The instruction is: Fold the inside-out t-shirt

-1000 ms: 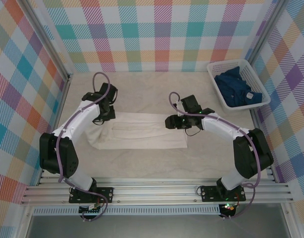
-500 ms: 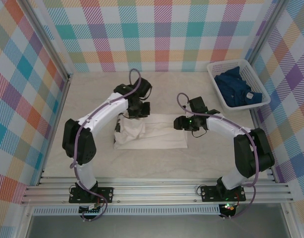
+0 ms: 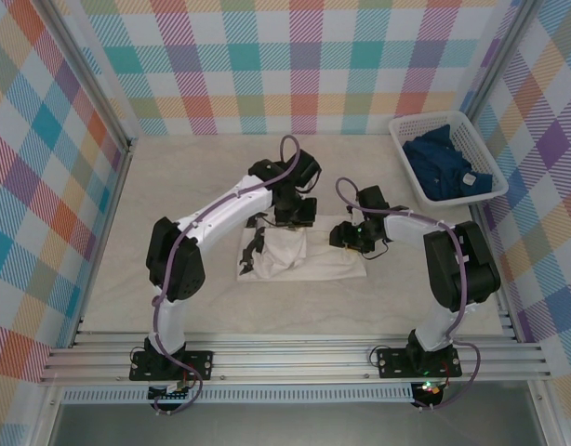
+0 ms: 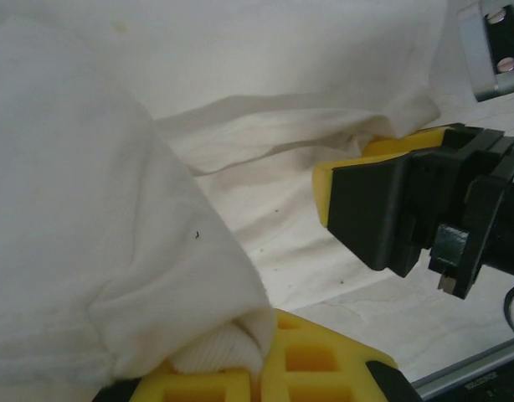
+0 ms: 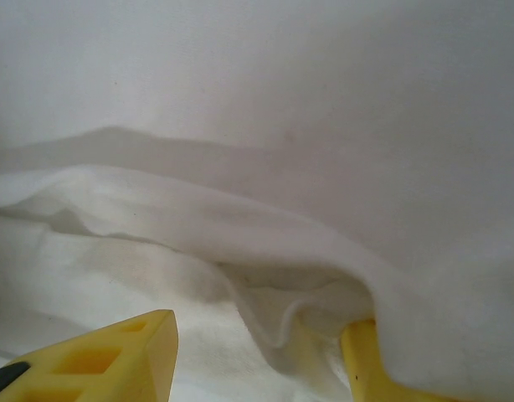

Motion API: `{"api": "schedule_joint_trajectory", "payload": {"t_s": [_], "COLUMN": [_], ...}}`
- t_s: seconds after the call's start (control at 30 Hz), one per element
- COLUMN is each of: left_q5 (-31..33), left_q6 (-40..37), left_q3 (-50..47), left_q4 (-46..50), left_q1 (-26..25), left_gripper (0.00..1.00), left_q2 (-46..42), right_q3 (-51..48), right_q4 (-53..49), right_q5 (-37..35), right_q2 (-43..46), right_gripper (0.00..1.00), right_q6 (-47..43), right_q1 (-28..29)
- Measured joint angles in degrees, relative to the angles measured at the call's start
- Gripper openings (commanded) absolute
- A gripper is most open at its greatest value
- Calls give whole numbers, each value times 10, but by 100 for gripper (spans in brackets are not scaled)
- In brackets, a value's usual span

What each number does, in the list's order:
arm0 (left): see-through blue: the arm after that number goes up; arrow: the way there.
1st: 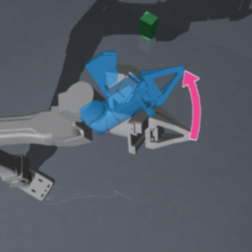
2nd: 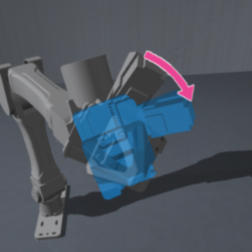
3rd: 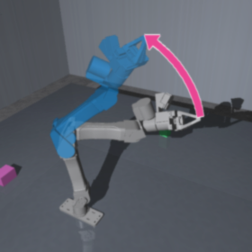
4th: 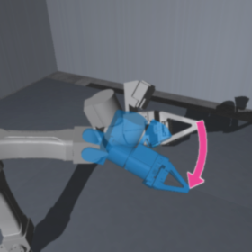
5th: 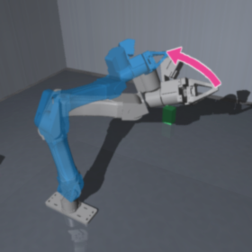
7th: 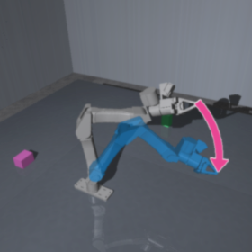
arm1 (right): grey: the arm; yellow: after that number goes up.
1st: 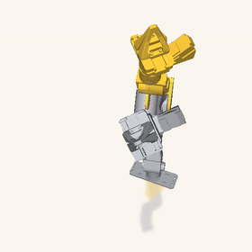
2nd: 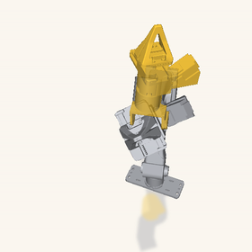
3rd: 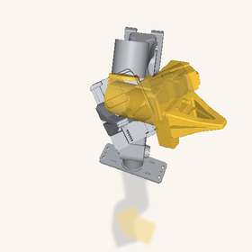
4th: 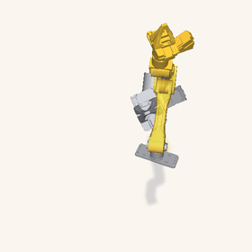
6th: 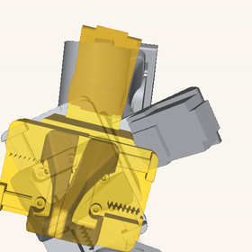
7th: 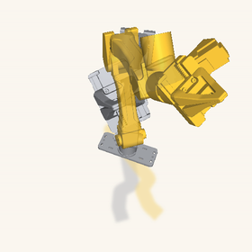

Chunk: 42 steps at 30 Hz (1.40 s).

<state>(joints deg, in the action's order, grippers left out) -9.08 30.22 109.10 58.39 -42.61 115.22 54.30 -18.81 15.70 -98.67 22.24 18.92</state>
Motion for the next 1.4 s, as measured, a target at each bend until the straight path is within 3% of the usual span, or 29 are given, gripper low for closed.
{"api": "schedule_joint_trajectory", "payload": {"t_s": [0.77,1.0,1.1,1.3,1.4], "left_q5": [-70,-75,-76,-87,-97], "left_q6": [47,68,79,106,110], "left_q3": [29,28,28,42,91], "left_q4": [-57,-99,-122,-169,-167], "left_q1": [-16,-16,-19,-42,-57], "left_gripper": [0,0,6,38,47], "left_q2": [36,59,78,138,186], "right_q3": [-3,-26,-39,-78,-94], "right_q4": [3,-14,-21,-32,-50], "right_q5": [15,2,-16,-68,-112], "right_q2": [3,61,101,190,231], "right_gripper": [55,56,56,56,56], "right_q6": [2,9,11,22,26], "right_q1": [-9,-22,-41,-70,-75]}}
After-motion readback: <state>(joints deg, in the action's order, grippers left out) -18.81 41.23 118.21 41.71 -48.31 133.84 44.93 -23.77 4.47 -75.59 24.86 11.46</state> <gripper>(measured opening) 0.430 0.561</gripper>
